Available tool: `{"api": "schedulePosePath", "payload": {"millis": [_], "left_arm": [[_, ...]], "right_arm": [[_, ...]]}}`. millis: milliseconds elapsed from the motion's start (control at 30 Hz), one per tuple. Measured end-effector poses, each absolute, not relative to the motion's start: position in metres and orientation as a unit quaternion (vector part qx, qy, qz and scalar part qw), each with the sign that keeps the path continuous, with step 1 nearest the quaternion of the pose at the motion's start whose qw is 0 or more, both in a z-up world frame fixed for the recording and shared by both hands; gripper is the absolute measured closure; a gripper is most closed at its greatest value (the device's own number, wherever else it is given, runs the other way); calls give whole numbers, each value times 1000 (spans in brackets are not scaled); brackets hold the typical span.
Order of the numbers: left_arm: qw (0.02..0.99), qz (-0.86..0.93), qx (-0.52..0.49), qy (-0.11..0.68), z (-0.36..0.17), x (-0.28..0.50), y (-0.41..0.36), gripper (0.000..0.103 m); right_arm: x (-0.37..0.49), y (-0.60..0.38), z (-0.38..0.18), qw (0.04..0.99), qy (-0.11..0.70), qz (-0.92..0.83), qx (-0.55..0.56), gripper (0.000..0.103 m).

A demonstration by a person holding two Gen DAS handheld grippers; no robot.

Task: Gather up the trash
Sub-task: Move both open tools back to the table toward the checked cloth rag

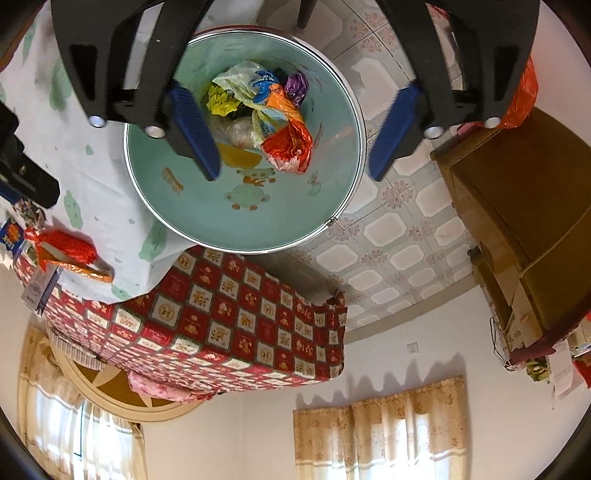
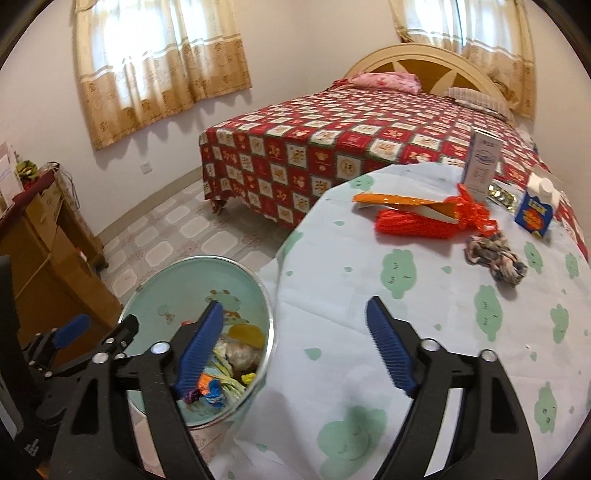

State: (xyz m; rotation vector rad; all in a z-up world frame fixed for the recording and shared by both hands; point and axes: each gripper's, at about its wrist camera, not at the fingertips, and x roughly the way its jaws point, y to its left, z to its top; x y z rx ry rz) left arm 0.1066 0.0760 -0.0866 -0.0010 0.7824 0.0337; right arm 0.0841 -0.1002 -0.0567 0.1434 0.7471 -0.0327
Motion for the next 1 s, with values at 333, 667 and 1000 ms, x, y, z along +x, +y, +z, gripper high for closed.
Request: {"api": "schedulePosePath", "payload": {"millis": [333,667,1000], "left_arm": [[937,-17,-41,347,-74,97,70,6],[937,-36,-20,347,-74,93,42,6],[933,-44,16,357,-74,100,14,6]], "right_arm": [[73,-133,-54,934,342,-79,65,13],[70,-177,-56,925,352,-115,82,13],[66,-243,-74,910,370,-150,113,14]]}}
